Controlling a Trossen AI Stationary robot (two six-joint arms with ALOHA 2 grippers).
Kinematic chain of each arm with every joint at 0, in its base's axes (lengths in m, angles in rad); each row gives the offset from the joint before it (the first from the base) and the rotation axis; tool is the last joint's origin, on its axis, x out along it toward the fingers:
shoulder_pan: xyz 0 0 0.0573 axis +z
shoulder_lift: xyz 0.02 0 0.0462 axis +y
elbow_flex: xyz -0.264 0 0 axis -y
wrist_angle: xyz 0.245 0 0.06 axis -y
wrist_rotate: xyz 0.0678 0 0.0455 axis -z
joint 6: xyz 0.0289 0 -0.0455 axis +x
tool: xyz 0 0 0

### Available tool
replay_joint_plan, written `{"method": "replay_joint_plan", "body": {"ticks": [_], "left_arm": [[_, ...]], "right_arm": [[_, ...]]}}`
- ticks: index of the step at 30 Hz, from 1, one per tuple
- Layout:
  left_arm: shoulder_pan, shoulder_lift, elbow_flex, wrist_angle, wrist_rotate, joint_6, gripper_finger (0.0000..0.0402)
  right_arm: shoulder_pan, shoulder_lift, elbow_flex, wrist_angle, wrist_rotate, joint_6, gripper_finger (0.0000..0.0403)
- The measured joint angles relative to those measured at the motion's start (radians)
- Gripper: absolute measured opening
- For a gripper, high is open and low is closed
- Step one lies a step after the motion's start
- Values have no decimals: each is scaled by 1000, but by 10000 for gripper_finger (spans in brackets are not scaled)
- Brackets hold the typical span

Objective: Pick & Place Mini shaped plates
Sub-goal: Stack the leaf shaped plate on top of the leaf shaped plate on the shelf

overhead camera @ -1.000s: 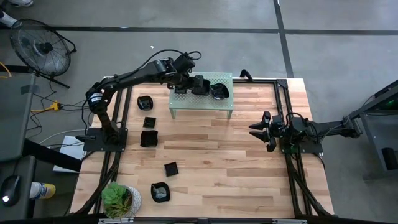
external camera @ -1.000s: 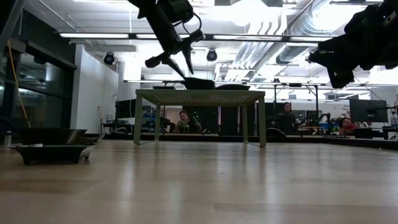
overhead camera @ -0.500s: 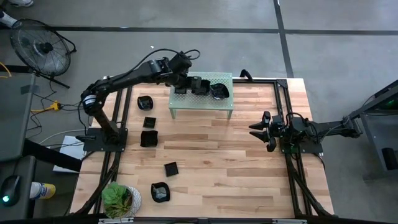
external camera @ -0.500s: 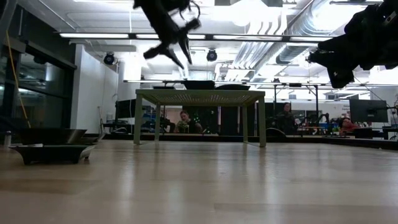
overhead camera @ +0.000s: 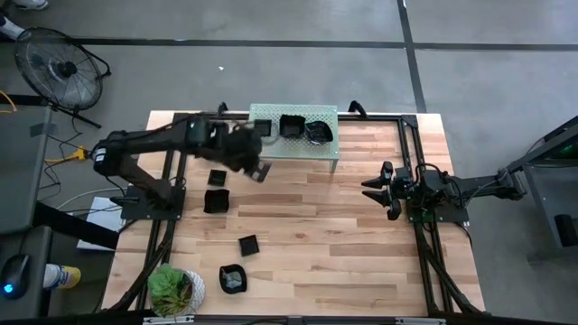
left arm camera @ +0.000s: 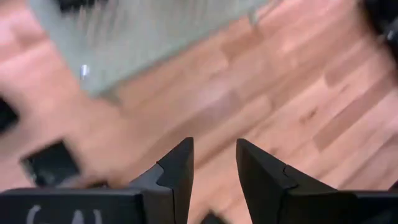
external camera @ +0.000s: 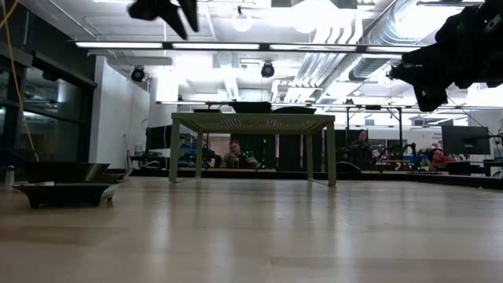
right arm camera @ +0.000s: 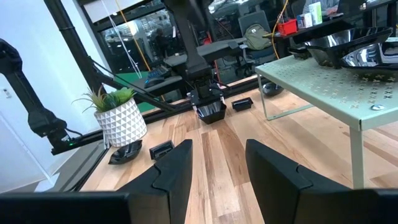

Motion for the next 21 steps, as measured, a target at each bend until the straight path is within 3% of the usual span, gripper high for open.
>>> {"method": "replay_joint_plan", "body": {"ticks": [7,21], "left_arm": [[-146,-15,-40,-92,-10,-128,117],[-288,-95,-428,292,110,-234,117]], "right_arm": [[0,0,0,-1,0,0,144],[0,7,1,-2,0,0,144]]}}
